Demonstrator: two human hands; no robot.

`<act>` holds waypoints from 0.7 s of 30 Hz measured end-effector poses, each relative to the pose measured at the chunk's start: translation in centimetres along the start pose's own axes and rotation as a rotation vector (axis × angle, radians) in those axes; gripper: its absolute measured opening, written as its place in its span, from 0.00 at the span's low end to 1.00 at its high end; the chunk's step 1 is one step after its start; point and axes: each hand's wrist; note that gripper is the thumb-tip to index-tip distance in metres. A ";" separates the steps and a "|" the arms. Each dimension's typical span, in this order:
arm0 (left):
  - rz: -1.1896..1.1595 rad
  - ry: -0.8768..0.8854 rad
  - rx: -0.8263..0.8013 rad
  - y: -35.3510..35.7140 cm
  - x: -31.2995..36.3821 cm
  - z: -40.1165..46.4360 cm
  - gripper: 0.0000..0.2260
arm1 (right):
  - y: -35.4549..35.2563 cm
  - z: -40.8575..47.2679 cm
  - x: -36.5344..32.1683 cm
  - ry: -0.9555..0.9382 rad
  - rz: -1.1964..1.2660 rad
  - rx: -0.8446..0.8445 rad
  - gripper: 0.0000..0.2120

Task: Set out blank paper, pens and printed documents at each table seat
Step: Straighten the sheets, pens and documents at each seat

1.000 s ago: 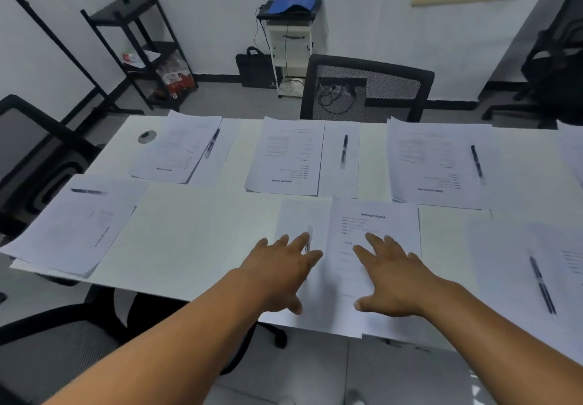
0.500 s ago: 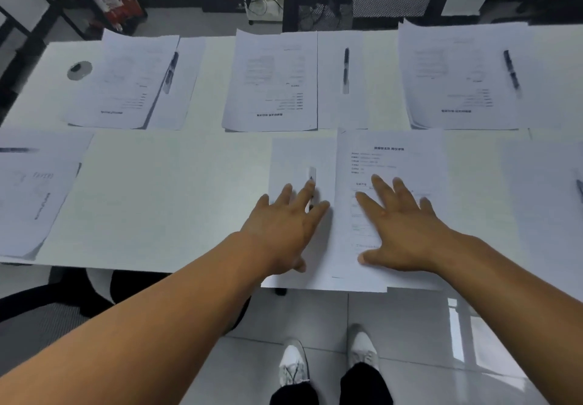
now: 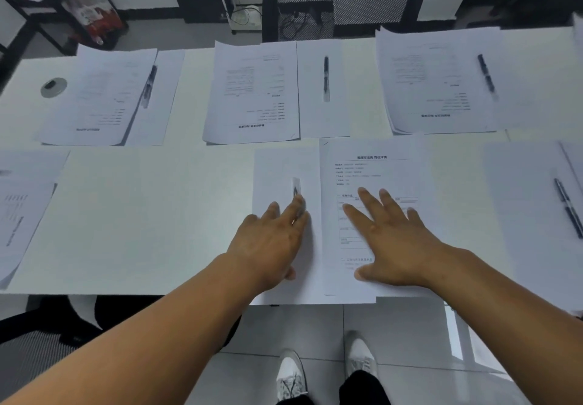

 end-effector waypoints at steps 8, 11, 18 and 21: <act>0.028 -0.002 -0.005 0.3 0.2 0.4 0.50 | 0.7 -0.4 0.2 -0.021 -0.009 -0.003 0.58; 0.027 -0.004 -0.010 0.4 0.1 0.4 0.50 | 1.0 -0.6 0.2 -0.029 -0.014 -0.003 0.58; 0.024 -0.005 -0.004 0.4 0.1 0.4 0.50 | 1.2 -0.5 0.0 -0.023 -0.013 -0.005 0.58; 0.022 -0.004 -0.005 0.2 0.1 0.5 0.49 | 0.9 -0.3 -0.3 -0.019 -0.004 0.000 0.58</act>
Point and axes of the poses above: each hand's wrist, its own z-axis towards the middle knuckle, its own y-axis out of the palm, x = y × z, and after that the axes turned 2 degrees about z, right-handed
